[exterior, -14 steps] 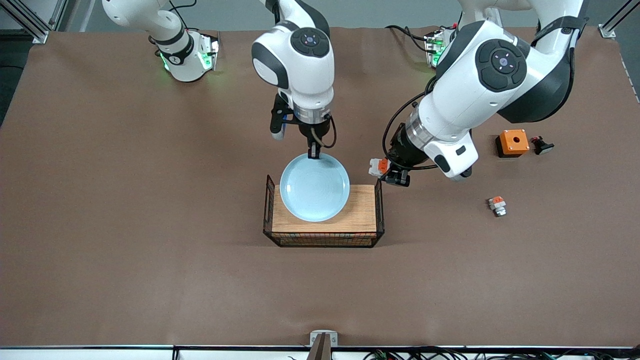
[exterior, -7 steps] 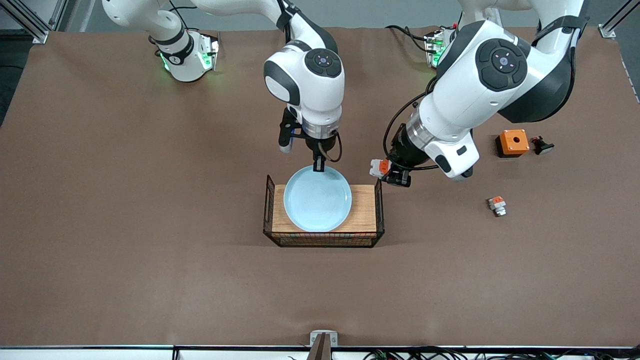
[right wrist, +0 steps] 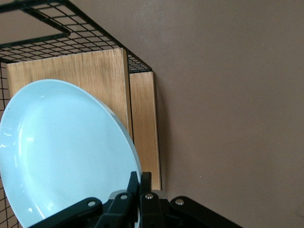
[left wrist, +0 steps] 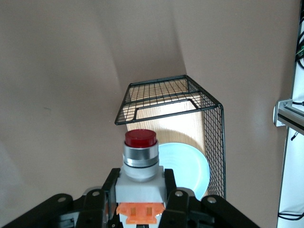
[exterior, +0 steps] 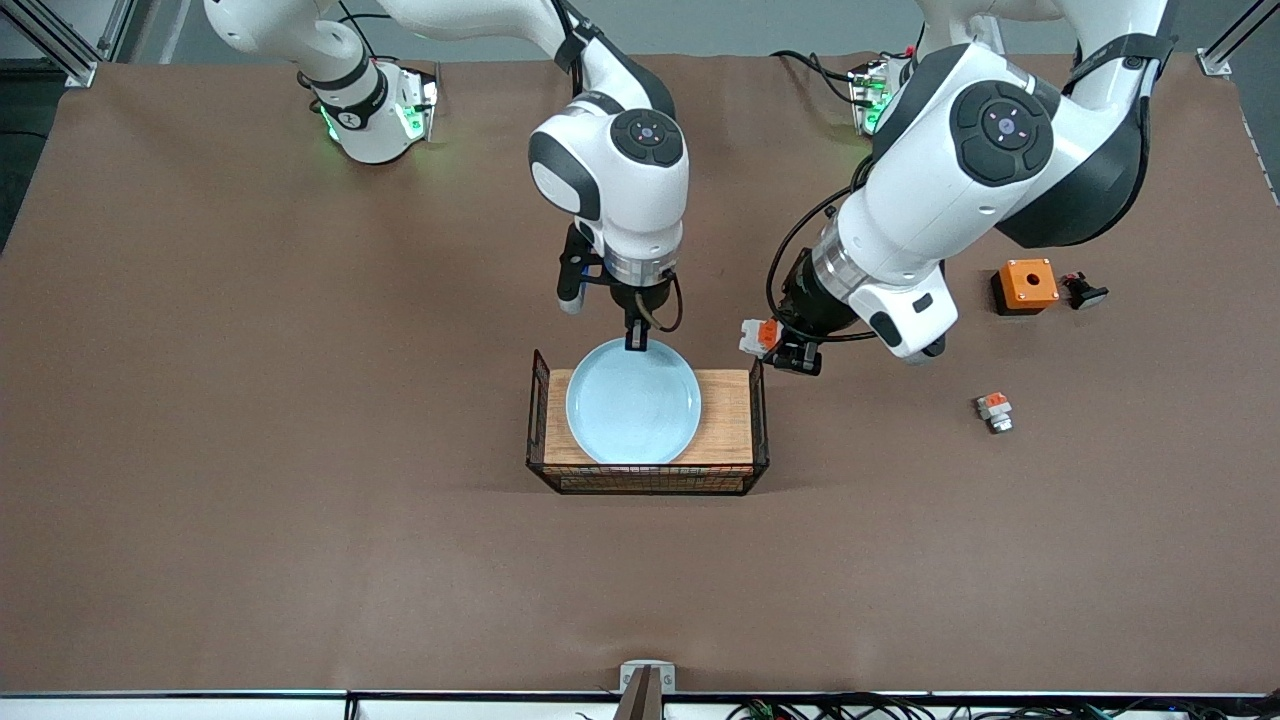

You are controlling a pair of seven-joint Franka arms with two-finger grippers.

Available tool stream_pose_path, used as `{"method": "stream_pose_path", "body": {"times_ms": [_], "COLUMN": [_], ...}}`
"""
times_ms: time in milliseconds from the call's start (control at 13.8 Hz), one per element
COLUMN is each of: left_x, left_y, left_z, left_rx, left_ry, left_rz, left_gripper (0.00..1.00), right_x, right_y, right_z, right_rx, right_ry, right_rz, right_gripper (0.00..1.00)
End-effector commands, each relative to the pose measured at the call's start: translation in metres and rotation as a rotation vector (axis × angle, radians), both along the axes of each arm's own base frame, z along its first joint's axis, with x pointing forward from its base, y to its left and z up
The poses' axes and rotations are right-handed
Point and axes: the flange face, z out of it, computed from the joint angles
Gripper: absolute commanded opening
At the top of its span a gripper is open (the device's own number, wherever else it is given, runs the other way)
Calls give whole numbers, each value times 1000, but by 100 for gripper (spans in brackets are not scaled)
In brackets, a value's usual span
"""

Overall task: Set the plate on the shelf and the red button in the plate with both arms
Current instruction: 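Lower the plate into the wooden box and open the right gripper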

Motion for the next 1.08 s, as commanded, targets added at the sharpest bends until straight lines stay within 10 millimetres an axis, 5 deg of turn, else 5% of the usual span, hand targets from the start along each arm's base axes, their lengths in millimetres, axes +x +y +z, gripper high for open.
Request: {"method": "stream_pose_path", "body": {"times_ms": [0,72,217,289,361,1011], "left_x": [3,3,3,3,3,1], "left_y": [-4,-4,-4,-4,-4,-11], "left_z": [-1,-2,-2,-2,-2,-7], "left_rx": [14,21,26,26,26,31], "left_ry": [-12,-15,-18,-18,-18,-13], "left_rz": [10,9,7,7,7,-3], "left_gripper": [30,30,30,30,30,30], "right_x": [8,8,9,9,10,17], "right_y": [6,6,6,6,8,9], "right_z": [-6,-6,-6,-7,-8,10], "right_rx": [-9,-9,-39,-45,-43,-22], "right_ry": [-24,-26,-54,-56,-58,-77], "right_rz": [-17,-15,8,15,12,16], "right_gripper": [1,3,36,61,100,100]}}
